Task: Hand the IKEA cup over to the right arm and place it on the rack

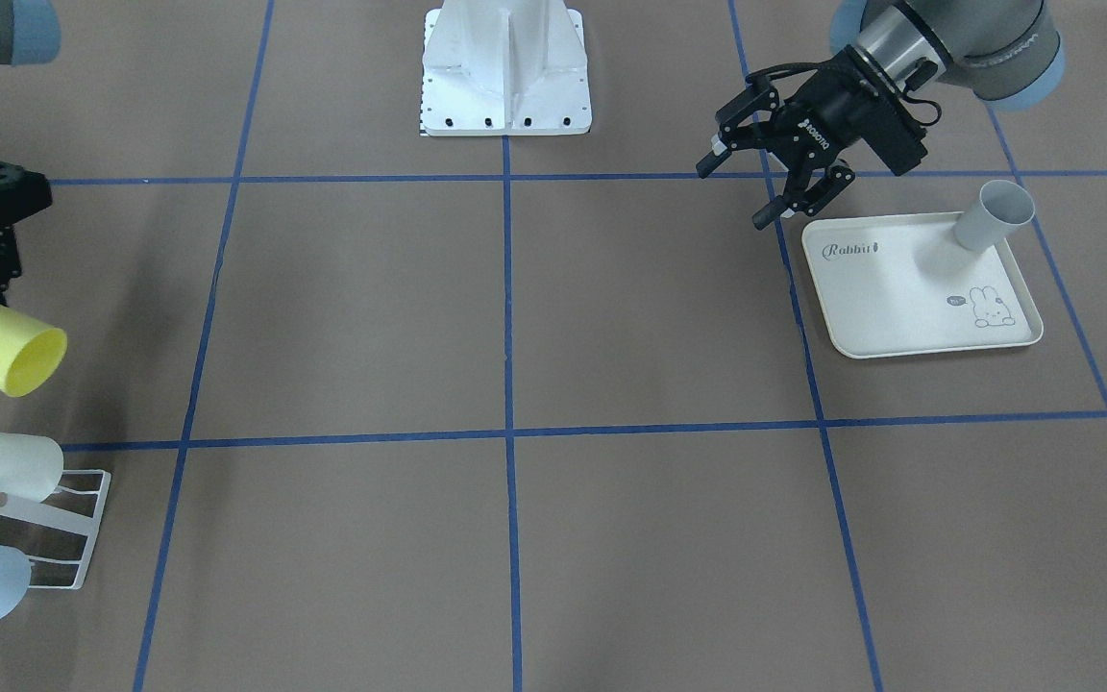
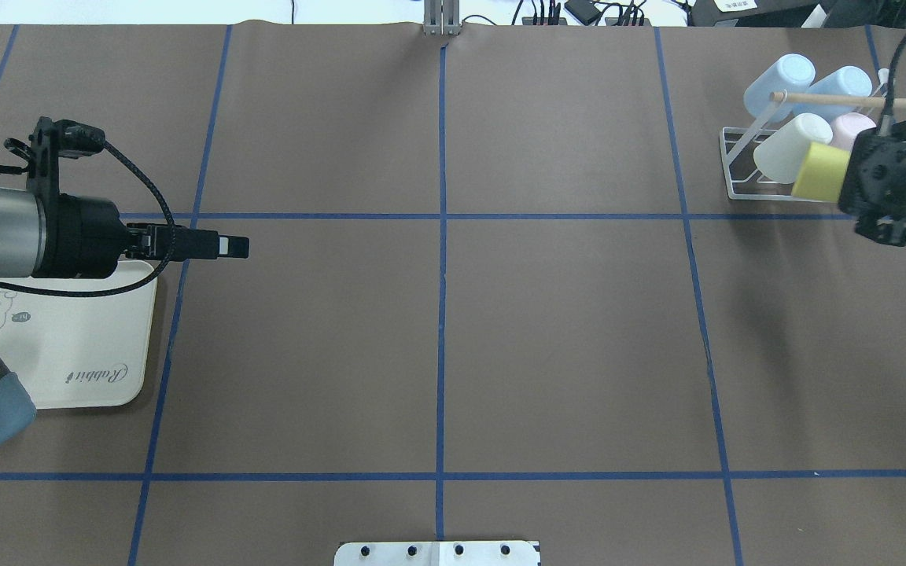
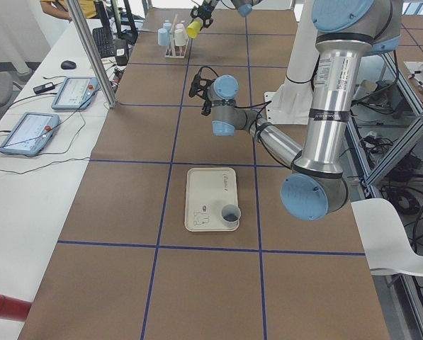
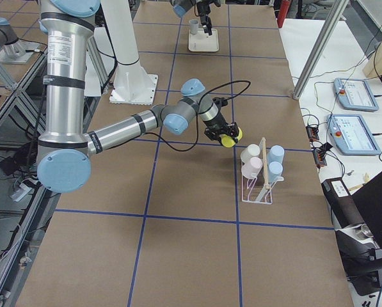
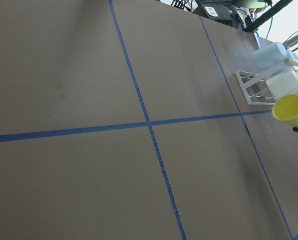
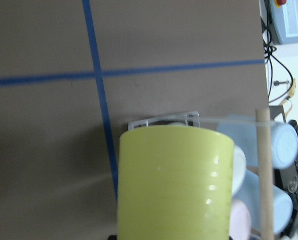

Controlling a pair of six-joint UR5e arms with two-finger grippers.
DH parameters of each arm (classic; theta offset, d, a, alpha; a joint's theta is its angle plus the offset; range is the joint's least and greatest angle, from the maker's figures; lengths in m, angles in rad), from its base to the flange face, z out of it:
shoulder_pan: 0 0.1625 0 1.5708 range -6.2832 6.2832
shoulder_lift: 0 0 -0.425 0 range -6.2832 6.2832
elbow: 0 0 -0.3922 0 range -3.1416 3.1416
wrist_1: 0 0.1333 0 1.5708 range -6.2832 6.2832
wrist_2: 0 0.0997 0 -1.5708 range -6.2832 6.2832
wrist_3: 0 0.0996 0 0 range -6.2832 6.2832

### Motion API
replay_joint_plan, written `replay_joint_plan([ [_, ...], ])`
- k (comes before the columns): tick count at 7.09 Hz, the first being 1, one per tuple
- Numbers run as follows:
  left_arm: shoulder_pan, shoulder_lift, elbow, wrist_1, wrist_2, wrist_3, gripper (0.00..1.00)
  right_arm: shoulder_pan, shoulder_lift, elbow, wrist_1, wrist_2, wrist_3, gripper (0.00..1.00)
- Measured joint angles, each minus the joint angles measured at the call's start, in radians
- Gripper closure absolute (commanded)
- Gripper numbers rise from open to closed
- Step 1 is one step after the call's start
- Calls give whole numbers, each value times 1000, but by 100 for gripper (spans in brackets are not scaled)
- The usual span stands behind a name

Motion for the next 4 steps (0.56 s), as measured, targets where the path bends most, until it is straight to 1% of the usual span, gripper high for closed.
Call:
replay_joint_plan([
  [2,2,-1,1,0,4,-2,0,128,9,-39,-67,-15,-299,100],
  [4,5,-1,3,-1,9,-5,0,164,61,-85,-103,-59,-564,100],
])
